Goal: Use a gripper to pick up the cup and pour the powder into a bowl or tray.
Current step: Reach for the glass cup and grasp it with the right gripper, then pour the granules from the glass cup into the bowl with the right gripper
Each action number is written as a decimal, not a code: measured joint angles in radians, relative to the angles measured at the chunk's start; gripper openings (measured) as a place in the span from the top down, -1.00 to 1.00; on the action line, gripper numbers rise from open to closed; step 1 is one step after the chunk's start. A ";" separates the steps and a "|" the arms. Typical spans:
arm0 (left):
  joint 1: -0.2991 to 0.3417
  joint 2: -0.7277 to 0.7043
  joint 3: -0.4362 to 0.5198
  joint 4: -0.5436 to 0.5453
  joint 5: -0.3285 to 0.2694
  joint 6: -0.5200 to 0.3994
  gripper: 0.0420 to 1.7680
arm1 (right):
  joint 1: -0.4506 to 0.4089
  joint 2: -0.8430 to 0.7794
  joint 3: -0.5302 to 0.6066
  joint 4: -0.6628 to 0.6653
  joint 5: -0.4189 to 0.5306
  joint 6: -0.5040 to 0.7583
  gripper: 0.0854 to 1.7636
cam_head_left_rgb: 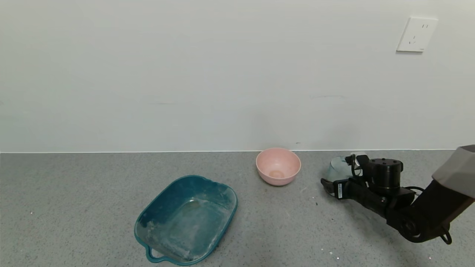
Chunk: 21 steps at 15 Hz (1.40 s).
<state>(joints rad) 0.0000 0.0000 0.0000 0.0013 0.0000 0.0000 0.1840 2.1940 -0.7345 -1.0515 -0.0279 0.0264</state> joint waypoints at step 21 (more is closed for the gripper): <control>0.000 0.000 0.000 0.000 0.000 0.000 -1.00 | -0.008 -0.035 0.004 0.006 0.001 -0.050 -0.50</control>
<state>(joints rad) 0.0000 0.0000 0.0000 0.0009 0.0000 0.0000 0.1760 2.1589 -0.7306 -1.0453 -0.0268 -0.0238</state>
